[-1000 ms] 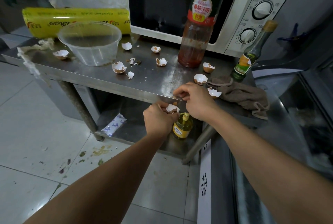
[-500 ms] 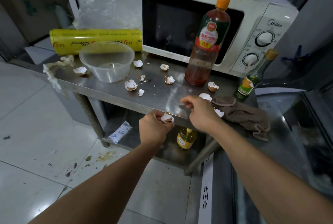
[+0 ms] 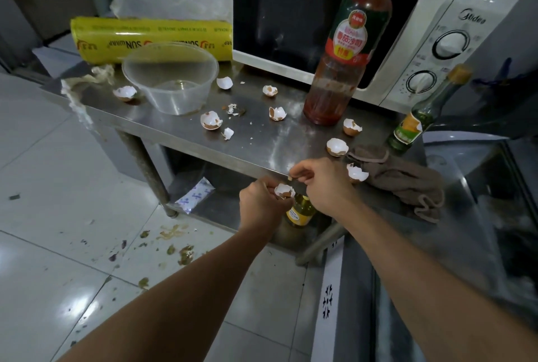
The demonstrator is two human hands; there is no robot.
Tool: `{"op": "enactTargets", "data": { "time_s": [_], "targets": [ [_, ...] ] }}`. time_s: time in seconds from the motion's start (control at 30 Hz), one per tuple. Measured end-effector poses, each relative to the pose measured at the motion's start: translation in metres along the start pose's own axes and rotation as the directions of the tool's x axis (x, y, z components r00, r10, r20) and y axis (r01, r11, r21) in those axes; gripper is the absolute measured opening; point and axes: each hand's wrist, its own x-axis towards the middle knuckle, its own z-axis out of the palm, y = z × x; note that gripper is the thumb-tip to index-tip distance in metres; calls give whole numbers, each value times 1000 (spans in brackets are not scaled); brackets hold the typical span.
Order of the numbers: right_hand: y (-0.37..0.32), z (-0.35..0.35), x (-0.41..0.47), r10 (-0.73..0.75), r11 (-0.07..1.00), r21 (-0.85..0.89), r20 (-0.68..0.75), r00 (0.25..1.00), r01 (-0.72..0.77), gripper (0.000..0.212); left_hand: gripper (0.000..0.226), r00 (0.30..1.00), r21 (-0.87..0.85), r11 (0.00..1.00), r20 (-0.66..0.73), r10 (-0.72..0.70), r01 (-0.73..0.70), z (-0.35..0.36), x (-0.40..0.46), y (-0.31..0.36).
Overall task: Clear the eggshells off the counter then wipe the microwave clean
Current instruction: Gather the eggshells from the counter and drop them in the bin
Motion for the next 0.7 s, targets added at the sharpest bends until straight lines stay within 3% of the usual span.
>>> {"op": "enactTargets", "data": {
  "time_s": [0.17,0.4,0.7],
  "targets": [
    [-3,5,-5,-1,997,77,31,1000,-1,40,31,999,45,998,-23,33,-32,2,4,-1],
    [0,2,-2,33,999,46,-90,995,-29,42,28,1000,3,1000,-14,16,-16,6,3,-7],
    [4,9,-6,30,998,62,-70,997,-26,44,31,996,2,996,-13,90,-90,-6,-3,-14]
  ]
}}
